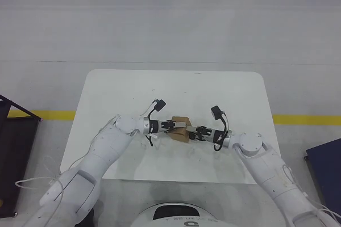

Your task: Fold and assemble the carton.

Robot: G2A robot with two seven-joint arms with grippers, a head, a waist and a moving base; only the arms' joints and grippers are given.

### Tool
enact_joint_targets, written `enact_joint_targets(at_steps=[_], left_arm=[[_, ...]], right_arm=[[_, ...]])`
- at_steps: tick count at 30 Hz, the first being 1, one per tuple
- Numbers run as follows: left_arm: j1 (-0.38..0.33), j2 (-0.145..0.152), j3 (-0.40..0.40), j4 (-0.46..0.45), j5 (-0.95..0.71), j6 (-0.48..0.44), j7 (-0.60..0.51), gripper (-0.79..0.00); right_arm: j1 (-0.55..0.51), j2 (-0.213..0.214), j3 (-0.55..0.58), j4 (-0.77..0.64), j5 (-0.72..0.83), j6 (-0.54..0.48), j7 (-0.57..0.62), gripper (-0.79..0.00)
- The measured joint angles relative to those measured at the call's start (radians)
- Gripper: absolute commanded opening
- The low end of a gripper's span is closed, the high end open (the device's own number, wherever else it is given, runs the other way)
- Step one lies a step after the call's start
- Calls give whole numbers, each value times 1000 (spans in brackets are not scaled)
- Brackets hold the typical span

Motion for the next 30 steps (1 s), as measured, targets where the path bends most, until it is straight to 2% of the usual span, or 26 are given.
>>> enact_joint_targets(at_steps=[21, 25, 30], left_arm=[[-1, -1, 2, 2, -1, -4, -1, 0], [-3, -2, 3, 2, -1, -3, -2, 0], [-4, -2, 3, 2, -1, -4, -2, 0]], right_arm=[[5, 0, -6, 2, -4, -6, -2, -299], [4, 0, -7, -1, -6, -5, 0, -252], [6, 0, -11, -3, -10, -2, 1, -274]])
